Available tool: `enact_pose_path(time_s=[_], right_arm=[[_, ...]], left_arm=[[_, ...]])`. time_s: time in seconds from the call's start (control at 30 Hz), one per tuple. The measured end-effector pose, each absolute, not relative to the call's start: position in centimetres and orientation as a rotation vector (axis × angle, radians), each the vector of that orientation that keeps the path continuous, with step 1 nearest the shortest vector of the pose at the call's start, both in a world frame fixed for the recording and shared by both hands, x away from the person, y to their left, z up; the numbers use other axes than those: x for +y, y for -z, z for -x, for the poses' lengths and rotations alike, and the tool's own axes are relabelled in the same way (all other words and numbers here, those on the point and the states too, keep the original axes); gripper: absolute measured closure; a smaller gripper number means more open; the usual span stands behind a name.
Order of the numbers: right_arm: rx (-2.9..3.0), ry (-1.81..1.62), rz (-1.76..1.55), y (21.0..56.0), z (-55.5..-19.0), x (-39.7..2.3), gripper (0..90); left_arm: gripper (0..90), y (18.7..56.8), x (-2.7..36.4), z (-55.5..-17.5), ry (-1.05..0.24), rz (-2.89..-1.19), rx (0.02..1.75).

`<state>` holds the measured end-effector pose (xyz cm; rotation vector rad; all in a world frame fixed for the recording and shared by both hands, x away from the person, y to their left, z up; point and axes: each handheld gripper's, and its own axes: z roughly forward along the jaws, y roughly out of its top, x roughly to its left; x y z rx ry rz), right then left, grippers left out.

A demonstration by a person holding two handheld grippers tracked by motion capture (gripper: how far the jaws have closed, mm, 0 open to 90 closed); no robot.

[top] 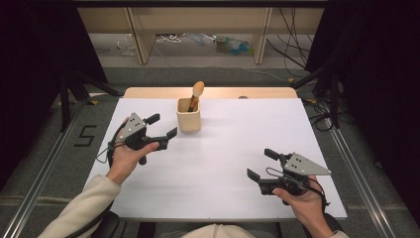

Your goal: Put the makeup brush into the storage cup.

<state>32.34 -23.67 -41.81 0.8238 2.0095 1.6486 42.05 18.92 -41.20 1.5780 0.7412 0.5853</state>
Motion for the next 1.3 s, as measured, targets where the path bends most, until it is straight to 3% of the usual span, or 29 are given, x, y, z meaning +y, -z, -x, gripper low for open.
enact_pose_path(time_s=[0.5,1.3], right_arm=[[2.006,-1.651,-0.803,41.8,-32.6,-23.8,12.0],[2.023,-1.662,-0.821,41.6,-32.5,-24.2,13.1]], left_arm=[[14.8,41.6,19.7,-38.0,-0.531,-1.582,0.666],[15.0,42.4,21.9,-35.9,-0.505,-1.600,0.608]])
